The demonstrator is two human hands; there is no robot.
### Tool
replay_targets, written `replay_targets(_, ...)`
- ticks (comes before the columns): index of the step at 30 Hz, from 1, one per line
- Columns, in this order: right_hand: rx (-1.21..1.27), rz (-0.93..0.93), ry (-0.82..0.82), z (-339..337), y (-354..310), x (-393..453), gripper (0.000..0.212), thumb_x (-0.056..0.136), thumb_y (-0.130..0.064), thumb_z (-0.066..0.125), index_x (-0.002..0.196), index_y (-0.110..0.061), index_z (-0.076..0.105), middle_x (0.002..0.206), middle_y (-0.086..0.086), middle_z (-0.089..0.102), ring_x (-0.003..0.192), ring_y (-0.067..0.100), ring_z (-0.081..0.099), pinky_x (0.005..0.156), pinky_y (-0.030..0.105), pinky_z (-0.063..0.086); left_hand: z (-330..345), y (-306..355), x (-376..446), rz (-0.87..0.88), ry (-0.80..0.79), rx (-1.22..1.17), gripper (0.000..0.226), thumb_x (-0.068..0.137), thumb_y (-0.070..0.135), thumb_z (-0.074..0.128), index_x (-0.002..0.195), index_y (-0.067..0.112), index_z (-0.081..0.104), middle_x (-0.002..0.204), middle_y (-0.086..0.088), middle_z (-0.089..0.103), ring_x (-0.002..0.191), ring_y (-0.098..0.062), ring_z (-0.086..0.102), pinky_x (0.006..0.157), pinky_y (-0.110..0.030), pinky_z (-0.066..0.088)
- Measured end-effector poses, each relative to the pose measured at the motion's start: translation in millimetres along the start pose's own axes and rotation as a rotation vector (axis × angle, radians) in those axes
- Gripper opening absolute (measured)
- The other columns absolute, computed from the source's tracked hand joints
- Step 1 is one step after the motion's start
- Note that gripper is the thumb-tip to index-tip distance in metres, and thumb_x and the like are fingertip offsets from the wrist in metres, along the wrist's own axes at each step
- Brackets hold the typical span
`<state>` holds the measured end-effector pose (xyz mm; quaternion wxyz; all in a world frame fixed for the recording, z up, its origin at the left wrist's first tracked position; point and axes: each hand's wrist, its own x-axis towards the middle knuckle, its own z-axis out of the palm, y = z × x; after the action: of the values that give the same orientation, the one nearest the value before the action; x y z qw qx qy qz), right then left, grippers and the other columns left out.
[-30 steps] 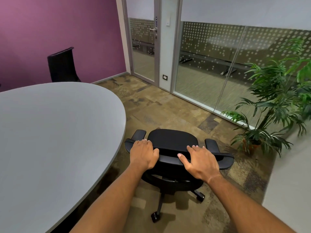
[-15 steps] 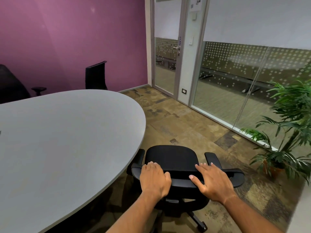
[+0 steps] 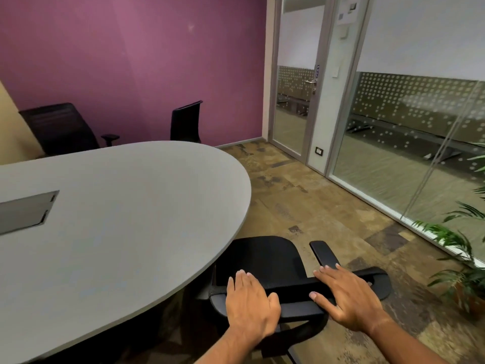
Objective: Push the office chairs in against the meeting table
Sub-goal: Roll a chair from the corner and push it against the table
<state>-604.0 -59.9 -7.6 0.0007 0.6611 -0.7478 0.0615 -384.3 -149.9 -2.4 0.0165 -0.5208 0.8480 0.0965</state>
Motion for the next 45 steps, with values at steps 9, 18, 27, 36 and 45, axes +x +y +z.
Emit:
replay_targets(9,0.028,-0.137,0.0,5.7,-24.2,25.9,0.083,0.089,-0.072,0.02,0.136,-0.013,0.056,0.137,0.006,0.059,0.131,0.019,0.049,0.116,0.036,0.029,-6.4,-26.7,-12.4,-0.114,0.068,-0.056,0.056,0.088,0.045,0.033,0.119,0.003,0.053,0.121,-0.011,0.054,0.115,-0.024,0.047,0.108,-0.041,0.036)
replay_targets(18,0.029,-0.246,0.004,10.8,-43.6,58.5,0.083,0.089,-0.073,0.018,0.139,-0.016,0.053,0.14,0.003,0.056,0.133,0.016,0.047,0.118,0.032,0.023,-8.4,-50.3,-13.9,-0.223,0.107,-0.143,0.059,0.083,0.048,0.033,0.12,0.007,0.054,0.123,-0.006,0.056,0.118,-0.021,0.048,0.113,-0.04,0.033)
replay_targets(27,0.052,-0.352,0.009,16.0,-63.6,90.4,0.081,0.09,-0.072,0.02,0.139,-0.017,0.053,0.141,0.004,0.055,0.134,0.016,0.046,0.118,0.03,0.02,-11.5,-73.6,-8.7,-0.33,0.068,-0.118,0.077,0.089,0.048,0.029,0.149,0.0,0.031,0.157,-0.017,0.033,0.147,-0.026,0.026,0.123,-0.04,0.015)
replay_targets(36,0.071,-0.403,0.008,15.4,-79.0,115.0,0.081,0.089,-0.071,0.022,0.137,-0.015,0.055,0.139,0.008,0.057,0.132,0.02,0.049,0.116,0.031,0.021,-11.2,-87.0,-4.6,-0.406,0.052,-0.107,0.077,0.092,0.047,0.026,0.151,-0.002,0.022,0.16,-0.019,0.024,0.149,-0.028,0.018,0.124,-0.04,0.011)
replay_targets(45,0.059,-0.45,-0.014,13.6,-68.5,137.3,0.083,0.088,-0.069,0.021,0.141,-0.013,0.05,0.144,0.009,0.052,0.137,0.021,0.043,0.12,0.034,0.02,-9.3,-76.9,7.9,-0.446,0.048,-0.086,0.08,0.093,0.049,0.026,0.153,-0.003,0.015,0.161,-0.02,0.018,0.151,-0.028,0.012,0.124,-0.042,0.003)
